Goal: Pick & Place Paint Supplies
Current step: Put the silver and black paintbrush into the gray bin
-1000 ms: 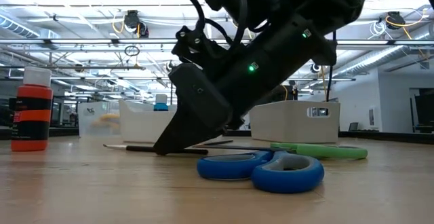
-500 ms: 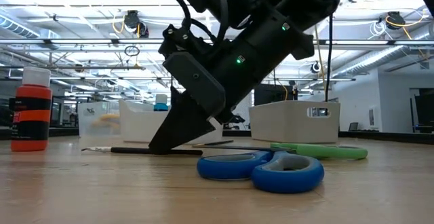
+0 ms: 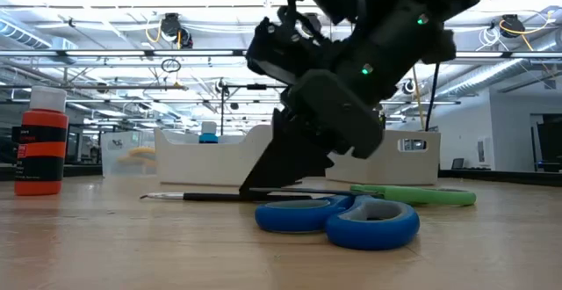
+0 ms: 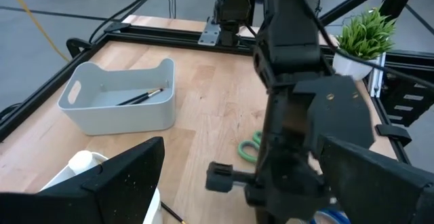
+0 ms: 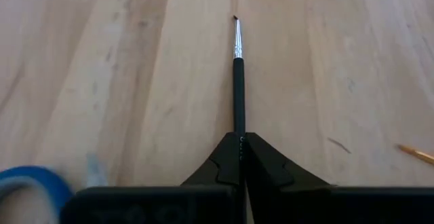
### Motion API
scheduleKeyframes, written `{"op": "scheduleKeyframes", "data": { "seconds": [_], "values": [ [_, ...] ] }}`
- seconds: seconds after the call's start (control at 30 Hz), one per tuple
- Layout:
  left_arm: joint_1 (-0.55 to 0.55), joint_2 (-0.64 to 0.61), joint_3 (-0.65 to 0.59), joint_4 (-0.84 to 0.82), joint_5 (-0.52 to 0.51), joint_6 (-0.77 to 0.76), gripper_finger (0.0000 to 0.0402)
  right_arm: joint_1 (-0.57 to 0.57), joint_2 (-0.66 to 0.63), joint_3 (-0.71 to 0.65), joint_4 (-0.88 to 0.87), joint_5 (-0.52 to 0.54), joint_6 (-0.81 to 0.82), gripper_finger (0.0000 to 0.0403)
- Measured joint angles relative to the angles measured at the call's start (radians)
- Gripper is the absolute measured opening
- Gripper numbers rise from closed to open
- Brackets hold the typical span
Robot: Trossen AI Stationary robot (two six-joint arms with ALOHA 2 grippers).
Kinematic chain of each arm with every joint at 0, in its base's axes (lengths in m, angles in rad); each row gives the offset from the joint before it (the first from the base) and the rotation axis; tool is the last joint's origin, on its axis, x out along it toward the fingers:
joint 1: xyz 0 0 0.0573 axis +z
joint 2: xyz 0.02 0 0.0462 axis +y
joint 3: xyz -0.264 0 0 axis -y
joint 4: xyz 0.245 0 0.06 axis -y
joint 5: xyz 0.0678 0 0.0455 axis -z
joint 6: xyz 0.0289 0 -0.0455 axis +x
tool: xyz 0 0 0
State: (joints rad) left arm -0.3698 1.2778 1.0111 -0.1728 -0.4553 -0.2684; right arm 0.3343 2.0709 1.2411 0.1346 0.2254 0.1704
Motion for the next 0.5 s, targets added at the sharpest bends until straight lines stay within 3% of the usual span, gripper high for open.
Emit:
{"op": "scheduleKeyframes", "data": {
  "seconds": [0.5],
  "values": [
    [-0.012,0.0,0.0,-0.002,0.0,-0.008,0.0397,0.02,-0.069,0.002,-0.078,0.062,-0.007,0.0001]
  ]
}}
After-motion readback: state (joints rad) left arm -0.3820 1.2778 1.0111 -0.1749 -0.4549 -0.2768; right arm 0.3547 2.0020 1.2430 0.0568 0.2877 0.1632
